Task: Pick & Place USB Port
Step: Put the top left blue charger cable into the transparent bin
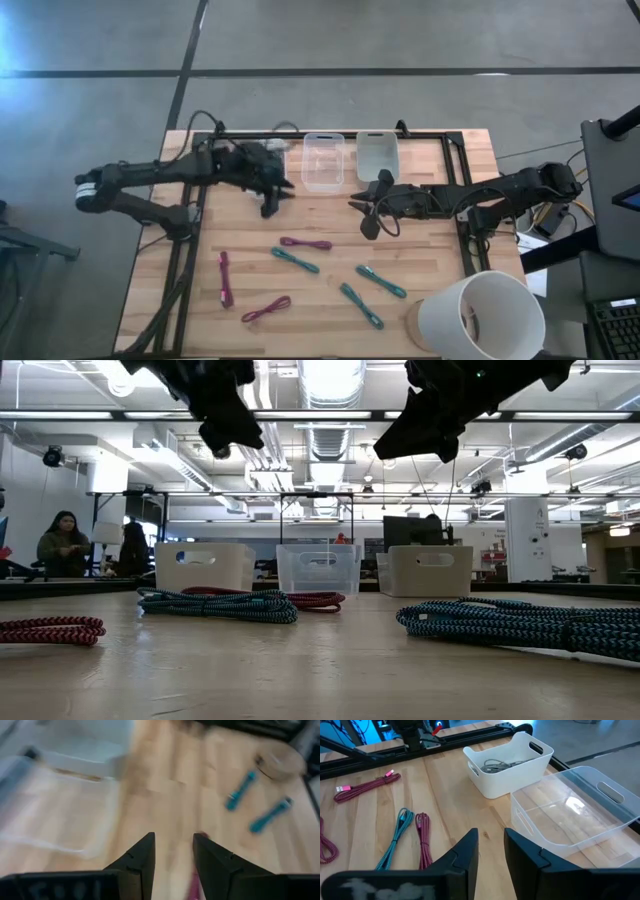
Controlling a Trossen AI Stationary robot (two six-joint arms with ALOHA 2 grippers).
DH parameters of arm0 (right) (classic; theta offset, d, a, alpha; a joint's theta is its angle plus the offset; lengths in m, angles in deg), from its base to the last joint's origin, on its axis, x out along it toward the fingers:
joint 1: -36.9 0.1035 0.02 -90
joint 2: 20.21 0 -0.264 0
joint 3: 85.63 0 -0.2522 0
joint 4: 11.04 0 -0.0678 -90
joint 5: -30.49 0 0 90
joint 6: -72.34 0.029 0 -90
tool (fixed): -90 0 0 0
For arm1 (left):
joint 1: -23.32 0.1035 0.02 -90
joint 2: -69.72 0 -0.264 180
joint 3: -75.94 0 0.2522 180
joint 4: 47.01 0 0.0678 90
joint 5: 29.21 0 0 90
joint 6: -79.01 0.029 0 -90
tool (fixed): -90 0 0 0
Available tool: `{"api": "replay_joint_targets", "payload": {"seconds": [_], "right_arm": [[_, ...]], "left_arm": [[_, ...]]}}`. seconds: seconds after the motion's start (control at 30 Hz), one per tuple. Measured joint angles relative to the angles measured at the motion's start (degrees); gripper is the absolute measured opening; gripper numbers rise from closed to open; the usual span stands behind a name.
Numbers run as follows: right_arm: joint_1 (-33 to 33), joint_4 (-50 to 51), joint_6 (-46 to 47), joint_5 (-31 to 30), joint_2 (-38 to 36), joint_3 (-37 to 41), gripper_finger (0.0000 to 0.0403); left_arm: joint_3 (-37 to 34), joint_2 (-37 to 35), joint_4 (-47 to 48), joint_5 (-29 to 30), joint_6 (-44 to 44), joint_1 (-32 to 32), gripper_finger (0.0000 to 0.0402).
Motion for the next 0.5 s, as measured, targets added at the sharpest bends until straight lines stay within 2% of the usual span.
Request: {"api": "replay_joint_targets", "payload": {"seconds": [0.23,0.5], "right_arm": [[0.0,0.0,0.0,0.0,0.0,0.0,0.0077],[0.0,0.0,0.0,0.0,0.0,0.0,0.0088]], "left_arm": [[0.0,4.8,-1.5,0.2,3.9,-12.1,0.0126],[-0.8,13.1,-3.5,0.4,4.0,-20.1,0.0126]]}}
